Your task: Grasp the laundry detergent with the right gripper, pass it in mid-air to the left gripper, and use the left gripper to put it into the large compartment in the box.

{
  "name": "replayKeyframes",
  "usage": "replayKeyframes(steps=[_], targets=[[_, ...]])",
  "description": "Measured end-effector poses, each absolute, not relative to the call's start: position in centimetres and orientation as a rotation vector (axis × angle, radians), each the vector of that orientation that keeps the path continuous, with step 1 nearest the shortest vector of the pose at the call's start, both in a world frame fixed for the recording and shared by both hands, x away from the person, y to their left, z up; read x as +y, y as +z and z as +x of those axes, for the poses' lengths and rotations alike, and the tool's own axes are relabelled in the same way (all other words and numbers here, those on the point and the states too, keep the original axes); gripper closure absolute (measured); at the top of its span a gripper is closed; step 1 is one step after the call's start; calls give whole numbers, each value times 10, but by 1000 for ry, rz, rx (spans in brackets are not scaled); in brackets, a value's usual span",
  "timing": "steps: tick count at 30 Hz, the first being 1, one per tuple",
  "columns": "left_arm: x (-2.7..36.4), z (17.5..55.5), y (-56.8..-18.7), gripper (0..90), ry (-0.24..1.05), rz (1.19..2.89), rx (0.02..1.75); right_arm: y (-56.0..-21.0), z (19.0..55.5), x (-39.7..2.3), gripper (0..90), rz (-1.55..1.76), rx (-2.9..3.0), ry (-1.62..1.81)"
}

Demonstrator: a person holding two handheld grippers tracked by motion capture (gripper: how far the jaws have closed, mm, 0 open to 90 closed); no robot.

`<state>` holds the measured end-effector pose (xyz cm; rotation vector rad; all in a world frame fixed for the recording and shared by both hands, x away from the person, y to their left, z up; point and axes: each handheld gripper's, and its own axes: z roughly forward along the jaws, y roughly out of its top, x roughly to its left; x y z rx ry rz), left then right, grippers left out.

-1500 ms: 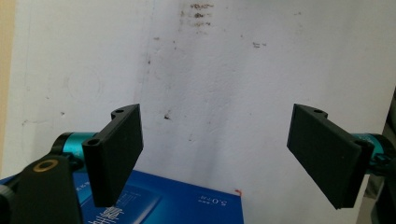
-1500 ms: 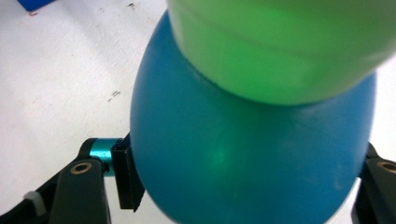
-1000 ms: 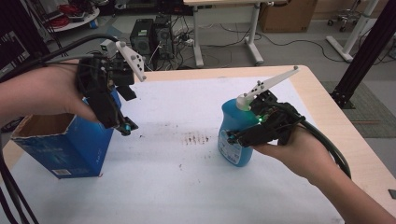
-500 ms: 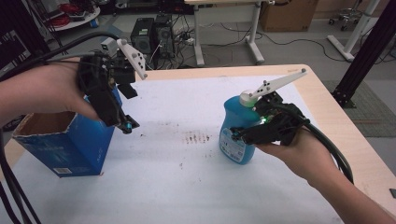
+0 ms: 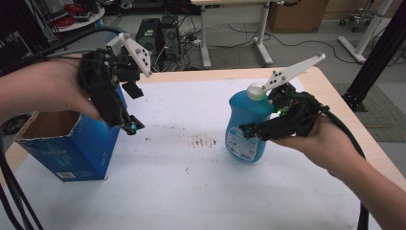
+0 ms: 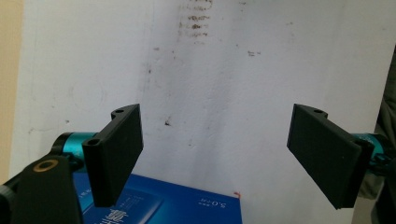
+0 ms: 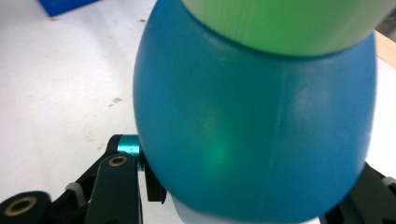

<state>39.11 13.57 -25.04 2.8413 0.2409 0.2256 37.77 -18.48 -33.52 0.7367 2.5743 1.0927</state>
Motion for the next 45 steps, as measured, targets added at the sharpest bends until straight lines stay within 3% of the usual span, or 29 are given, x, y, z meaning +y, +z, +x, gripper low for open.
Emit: replayKeyframes(steps=[26,45], targets=[[111,399,-158,185,192,2704,104,-266,421,-140,456,147,2818,1285],[81,406,-155,185,111,2726,67,-247,417,-92,457,-71,2861,1255]])
